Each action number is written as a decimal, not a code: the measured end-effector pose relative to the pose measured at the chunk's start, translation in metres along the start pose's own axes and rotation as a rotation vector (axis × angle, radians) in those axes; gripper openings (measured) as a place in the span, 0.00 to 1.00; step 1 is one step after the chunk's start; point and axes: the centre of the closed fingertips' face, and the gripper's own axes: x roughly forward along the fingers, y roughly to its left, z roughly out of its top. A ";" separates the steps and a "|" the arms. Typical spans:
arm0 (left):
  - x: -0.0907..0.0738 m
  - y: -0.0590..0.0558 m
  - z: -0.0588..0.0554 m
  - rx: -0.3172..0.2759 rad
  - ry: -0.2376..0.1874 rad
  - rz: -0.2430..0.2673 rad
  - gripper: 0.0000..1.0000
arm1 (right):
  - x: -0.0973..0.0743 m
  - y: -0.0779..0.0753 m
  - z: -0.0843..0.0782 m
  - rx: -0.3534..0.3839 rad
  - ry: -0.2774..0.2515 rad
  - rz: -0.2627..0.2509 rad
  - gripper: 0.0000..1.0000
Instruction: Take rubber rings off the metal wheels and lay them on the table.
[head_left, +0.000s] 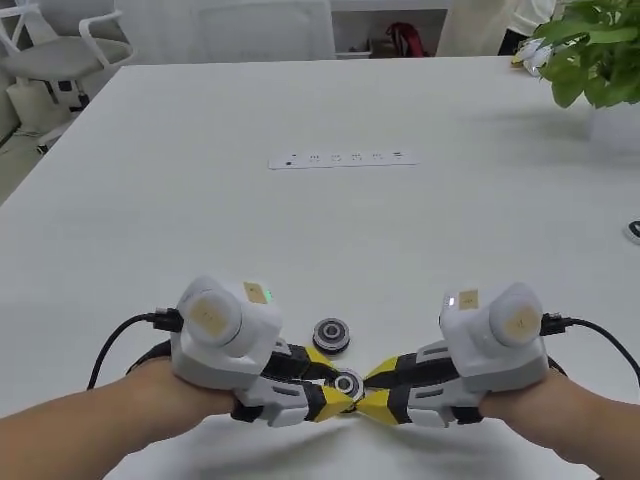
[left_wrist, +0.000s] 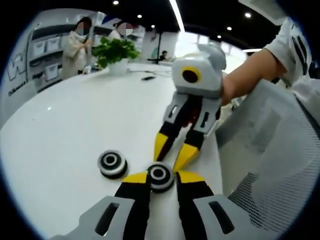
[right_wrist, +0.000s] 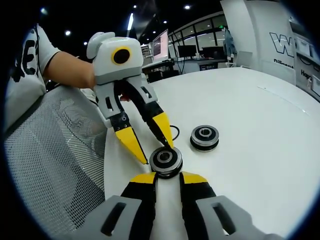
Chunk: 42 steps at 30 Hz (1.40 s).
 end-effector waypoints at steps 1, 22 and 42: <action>0.000 0.000 0.000 -0.003 0.000 0.001 0.21 | 0.000 0.000 0.000 0.000 0.001 0.000 0.15; 0.002 0.005 -0.002 0.134 0.016 0.090 0.14 | -0.001 -0.005 -0.002 0.068 -0.006 -0.013 0.02; 0.003 0.006 -0.001 0.141 0.014 0.101 0.13 | -0.012 -0.012 0.003 0.415 -0.150 0.010 0.00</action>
